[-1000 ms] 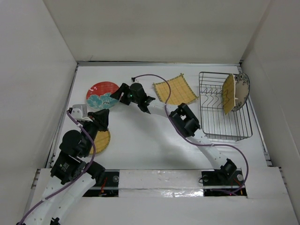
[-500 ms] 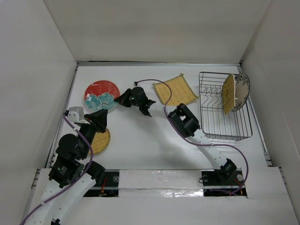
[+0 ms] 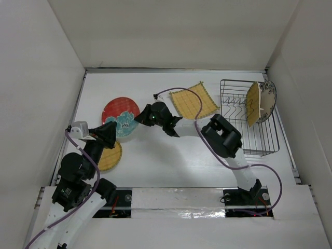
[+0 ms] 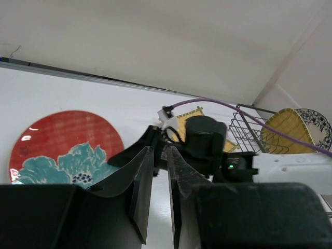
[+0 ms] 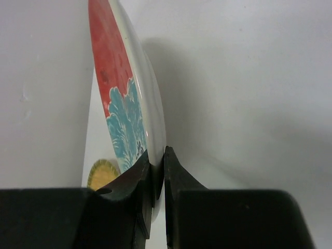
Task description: Load the plates into the dish rack
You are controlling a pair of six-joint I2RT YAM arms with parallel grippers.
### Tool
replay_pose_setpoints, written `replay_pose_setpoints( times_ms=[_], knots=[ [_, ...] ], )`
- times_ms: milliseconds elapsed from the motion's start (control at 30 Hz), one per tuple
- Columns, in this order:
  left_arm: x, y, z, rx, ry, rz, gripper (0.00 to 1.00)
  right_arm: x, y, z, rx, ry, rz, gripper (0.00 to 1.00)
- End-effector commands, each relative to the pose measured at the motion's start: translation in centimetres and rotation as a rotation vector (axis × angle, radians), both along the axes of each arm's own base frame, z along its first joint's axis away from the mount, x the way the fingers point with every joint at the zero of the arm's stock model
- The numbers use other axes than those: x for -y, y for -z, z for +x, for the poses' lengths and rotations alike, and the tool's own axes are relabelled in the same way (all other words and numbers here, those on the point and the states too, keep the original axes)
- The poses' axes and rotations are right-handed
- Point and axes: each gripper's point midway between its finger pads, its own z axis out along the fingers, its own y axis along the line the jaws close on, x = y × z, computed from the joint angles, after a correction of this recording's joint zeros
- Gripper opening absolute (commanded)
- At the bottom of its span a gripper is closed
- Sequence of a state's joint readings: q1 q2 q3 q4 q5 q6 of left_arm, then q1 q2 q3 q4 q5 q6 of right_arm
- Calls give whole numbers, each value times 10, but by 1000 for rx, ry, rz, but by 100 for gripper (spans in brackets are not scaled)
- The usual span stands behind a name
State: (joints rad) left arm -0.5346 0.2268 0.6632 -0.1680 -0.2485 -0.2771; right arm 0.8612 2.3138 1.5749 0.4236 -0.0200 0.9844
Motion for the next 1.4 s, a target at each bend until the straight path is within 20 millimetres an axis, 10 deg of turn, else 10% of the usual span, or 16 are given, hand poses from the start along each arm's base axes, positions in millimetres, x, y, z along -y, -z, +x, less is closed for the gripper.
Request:
replay_pose_setpoints(
  times_ms=[0, 233, 433, 600, 733, 1033, 1367],
  knots=[
    [-4, -14, -3, 54, -10, -24, 15, 30, -203, 11, 368, 98, 362, 0],
    [4, -18, -8, 74, 47, -23, 18, 153, -253, 11, 493, 251, 341, 0],
    [3, -26, -19, 115, 72, -44, 20, 324, -291, 14, 641, 578, -33, 0],
    [6, -31, -26, 143, 104, -54, 21, 451, -336, -18, 720, 841, -304, 0],
    [8, -31, -27, 143, 116, -53, 22, 512, -358, -36, 740, 1018, -479, 0],
    [4, -37, -36, 176, 123, -69, 22, 567, -358, -24, 644, 1166, -878, 0],
    [7, -38, -39, 180, 146, -75, 23, 570, -353, -10, 577, 1182, -1156, 0]
  ],
)
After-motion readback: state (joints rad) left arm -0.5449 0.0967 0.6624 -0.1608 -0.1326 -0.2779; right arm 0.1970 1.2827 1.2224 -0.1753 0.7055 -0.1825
